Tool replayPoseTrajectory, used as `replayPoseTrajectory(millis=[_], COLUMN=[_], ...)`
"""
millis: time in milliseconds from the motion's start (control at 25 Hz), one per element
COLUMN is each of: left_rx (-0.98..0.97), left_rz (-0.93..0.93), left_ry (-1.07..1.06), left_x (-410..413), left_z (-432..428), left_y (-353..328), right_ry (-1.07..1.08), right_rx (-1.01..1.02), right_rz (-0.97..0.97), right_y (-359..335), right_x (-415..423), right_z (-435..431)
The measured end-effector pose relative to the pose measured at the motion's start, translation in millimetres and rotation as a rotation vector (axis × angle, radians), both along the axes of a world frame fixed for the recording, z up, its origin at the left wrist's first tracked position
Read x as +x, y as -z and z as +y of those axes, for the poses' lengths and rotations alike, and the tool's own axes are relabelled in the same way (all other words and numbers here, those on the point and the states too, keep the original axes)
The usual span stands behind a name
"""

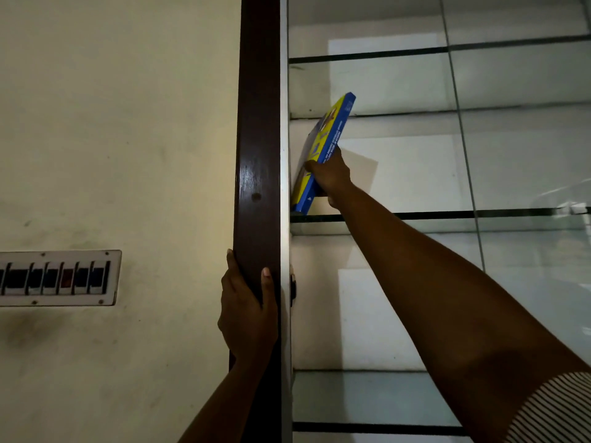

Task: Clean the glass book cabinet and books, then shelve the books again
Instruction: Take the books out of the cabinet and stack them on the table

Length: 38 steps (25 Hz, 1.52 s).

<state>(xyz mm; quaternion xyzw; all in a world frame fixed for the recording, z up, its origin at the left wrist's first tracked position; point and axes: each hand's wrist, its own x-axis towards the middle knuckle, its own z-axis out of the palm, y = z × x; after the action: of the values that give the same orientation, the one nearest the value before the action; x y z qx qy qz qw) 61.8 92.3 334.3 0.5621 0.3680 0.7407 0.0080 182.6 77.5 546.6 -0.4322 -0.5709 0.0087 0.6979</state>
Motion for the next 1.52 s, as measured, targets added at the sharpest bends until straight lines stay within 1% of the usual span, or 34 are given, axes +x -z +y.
replayPoseTrajectory(millis=[80, 160, 320, 400, 480, 600, 720, 800, 880, 960, 1080, 1240, 1360, 1520], left_rx=[-0.002, 0.002, -0.029, -0.079, -0.136, -0.221, -0.335, -0.462, -0.550, -0.627, -0.766, -0.921, -1.024, -1.136], left_rz=[-0.002, 0.004, 0.011, 0.010, 0.000, 0.021, 0.059, 0.133, 0.207, 0.240, 0.297, 0.288, 0.281, 0.279], left_ry=[0.000, -0.001, 0.056, 0.099, 0.229, 0.535, 0.834, 0.909, 0.909, 0.865, 0.682, 0.421, 0.329, 0.309], left_x=[0, 0, -4, -8, -14, -35, -72, -102, -145, -196, -289, -401, -449, -482], left_z=[-1, -5, -12, -16, -20, -29, -58, -77, -90, -93, -84, -57, -34, 10], left_y=[0, 1, -2, -4, -7, -10, 1, 25, 59, 104, 187, 286, 327, 353], right_ry=[0.127, 0.178, 0.142, 0.125, 0.101, 0.048, 0.039, 0.047, 0.101, 0.135, 0.174, 0.180, 0.117, 0.169], right_rx=[0.057, 0.083, 0.140, 0.195, 0.212, 0.089, -0.081, -0.176, -0.264, -0.356, -0.523, -0.746, -0.831, -0.880], right_rz=[-0.086, -0.174, -0.190, -0.163, -0.106, -0.026, -0.068, -0.088, -0.140, -0.223, -0.288, -0.325, -0.340, -0.449], right_y=[-4, -8, -5, 0, 5, 32, 89, 137, 184, 225, 283, 359, 399, 425], right_x=[3, 10, 18, 14, 10, -2, -30, -52, -77, -105, -152, -218, -270, -335], right_z=[-9, -31, -91, -123, -158, -206, -227, -232, -233, -231, -213, -182, -158, -112])
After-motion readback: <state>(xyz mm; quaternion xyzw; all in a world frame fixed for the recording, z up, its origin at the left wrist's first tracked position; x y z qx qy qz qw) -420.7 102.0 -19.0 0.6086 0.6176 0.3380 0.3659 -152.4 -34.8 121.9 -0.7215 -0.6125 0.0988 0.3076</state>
